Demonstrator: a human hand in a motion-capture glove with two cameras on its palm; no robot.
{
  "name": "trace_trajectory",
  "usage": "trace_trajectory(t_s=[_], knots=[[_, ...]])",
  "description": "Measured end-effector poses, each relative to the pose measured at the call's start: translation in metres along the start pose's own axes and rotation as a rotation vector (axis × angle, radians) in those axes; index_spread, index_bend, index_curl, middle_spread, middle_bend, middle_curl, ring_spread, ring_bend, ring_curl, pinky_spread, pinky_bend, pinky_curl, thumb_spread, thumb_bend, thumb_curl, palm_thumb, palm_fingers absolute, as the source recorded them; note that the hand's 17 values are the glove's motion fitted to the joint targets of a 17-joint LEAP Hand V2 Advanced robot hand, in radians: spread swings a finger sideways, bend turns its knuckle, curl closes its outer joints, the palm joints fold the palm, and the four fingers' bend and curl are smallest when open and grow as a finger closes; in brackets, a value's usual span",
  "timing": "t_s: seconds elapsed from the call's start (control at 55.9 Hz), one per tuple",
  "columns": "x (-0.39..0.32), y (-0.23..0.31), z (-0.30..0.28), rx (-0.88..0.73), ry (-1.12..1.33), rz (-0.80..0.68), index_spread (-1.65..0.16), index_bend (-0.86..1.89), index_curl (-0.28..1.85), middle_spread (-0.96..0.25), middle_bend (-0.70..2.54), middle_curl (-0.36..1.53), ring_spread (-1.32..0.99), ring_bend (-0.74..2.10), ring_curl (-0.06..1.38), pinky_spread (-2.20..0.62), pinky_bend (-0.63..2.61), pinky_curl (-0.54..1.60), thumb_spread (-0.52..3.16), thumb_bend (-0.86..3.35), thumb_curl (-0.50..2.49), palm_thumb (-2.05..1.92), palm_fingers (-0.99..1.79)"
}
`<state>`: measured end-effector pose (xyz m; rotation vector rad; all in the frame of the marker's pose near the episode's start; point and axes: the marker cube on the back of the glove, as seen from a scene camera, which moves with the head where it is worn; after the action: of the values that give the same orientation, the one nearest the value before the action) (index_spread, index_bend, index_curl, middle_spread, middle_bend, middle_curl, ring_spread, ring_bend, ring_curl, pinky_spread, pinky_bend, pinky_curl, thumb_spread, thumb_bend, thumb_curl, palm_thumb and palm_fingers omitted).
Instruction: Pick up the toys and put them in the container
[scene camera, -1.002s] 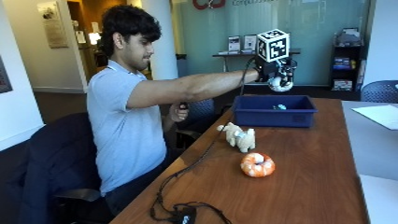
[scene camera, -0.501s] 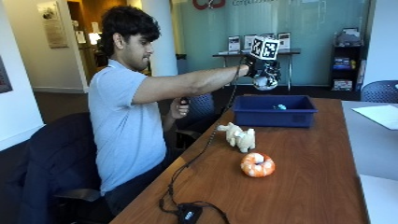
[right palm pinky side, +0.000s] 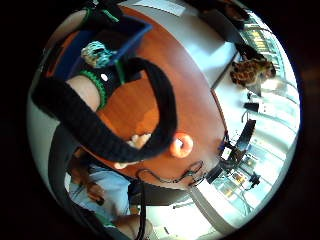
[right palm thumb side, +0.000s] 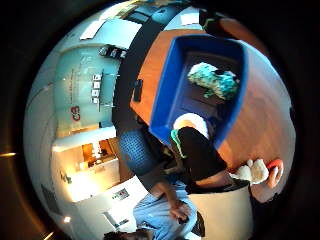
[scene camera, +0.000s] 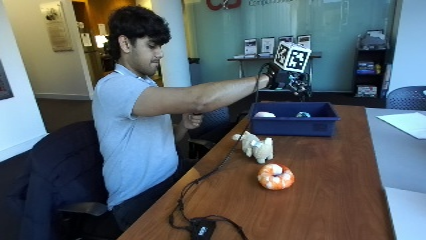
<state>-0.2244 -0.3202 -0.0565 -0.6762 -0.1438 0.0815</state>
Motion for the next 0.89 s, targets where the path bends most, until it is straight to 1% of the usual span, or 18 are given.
trace_trajectory(t_s=[0.161,0.322,0.412,0.519,0.591,0.662,0.698,0.734,0.752,0.77,0.788,0.805,0.823,0.895], knots=[[0.094,0.05,0.014,-0.072,0.009,0.14,-0.34,0.21,0.39,0.05,0.17,0.38,0.02,0.49,0.31,0.0,1.21,0.38,1.41,-0.01,0.32,0.0,-0.05],[0.18,0.096,0.066,-0.204,0.082,0.277,-0.34,0.2,0.4,0.05,0.14,0.34,0.03,0.34,0.27,0.04,1.19,0.36,1.5,0.07,0.34,0.15,-0.12],[0.221,0.117,0.1,-0.25,0.058,0.307,-0.35,0.19,0.39,0.05,0.12,0.32,0.04,0.29,0.26,0.06,1.19,0.36,1.57,0.14,0.37,0.26,-0.12],[0.254,0.133,0.14,-0.308,0.002,0.365,-0.34,0.17,0.38,0.04,0.12,0.29,0.03,0.26,0.25,0.05,1.2,0.36,1.6,0.18,0.37,0.31,-0.1],[0.265,0.136,0.164,-0.342,-0.007,0.373,-0.34,0.14,0.36,0.04,0.13,0.29,0.03,0.25,0.25,0.05,1.22,0.36,1.6,0.2,0.37,0.33,-0.11],[0.271,0.137,0.176,-0.319,-0.063,0.357,-0.34,0.12,0.34,0.05,0.13,0.27,0.03,0.23,0.25,0.03,1.28,0.37,1.61,0.21,0.37,0.33,-0.1],[0.271,0.135,0.177,-0.27,-0.077,0.351,-0.34,0.11,0.33,0.05,0.14,0.27,0.03,0.25,0.26,0.0,1.3,0.38,1.62,0.22,0.36,0.32,-0.08],[0.271,0.133,0.178,-0.219,-0.069,0.349,-0.33,0.08,0.31,0.05,0.18,0.28,0.03,0.35,0.29,-0.04,1.3,0.38,1.65,0.24,0.36,0.32,0.02],[0.272,0.133,0.178,-0.196,-0.062,0.349,-0.33,0.09,0.3,0.05,0.17,0.28,0.02,0.33,0.28,-0.05,1.32,0.38,1.65,0.25,0.35,0.32,-0.01],[0.272,0.132,0.177,-0.176,-0.056,0.347,-0.32,0.09,0.29,0.06,0.22,0.29,0.02,0.45,0.32,-0.08,1.31,0.38,1.67,0.27,0.36,0.34,0.15],[0.272,0.132,0.177,-0.16,-0.051,0.345,-0.32,0.08,0.27,0.05,0.22,0.29,0.01,0.47,0.31,-0.09,1.3,0.36,1.67,0.29,0.36,0.35,0.18],[0.272,0.132,0.176,-0.147,-0.047,0.342,-0.32,0.09,0.27,0.05,0.25,0.3,-0.01,0.58,0.34,-0.12,1.3,0.36,1.67,0.31,0.37,0.38,0.36],[0.272,0.132,0.176,-0.138,-0.046,0.34,-0.32,0.08,0.25,0.05,0.25,0.3,-0.01,0.61,0.32,-0.13,1.3,0.35,1.67,0.33,0.38,0.4,0.38],[0.271,0.131,0.178,-0.102,-0.05,0.336,-0.31,0.09,0.23,0.04,0.3,0.33,-0.06,0.8,0.39,-0.19,1.31,0.36,1.66,0.4,0.4,0.47,0.53]])
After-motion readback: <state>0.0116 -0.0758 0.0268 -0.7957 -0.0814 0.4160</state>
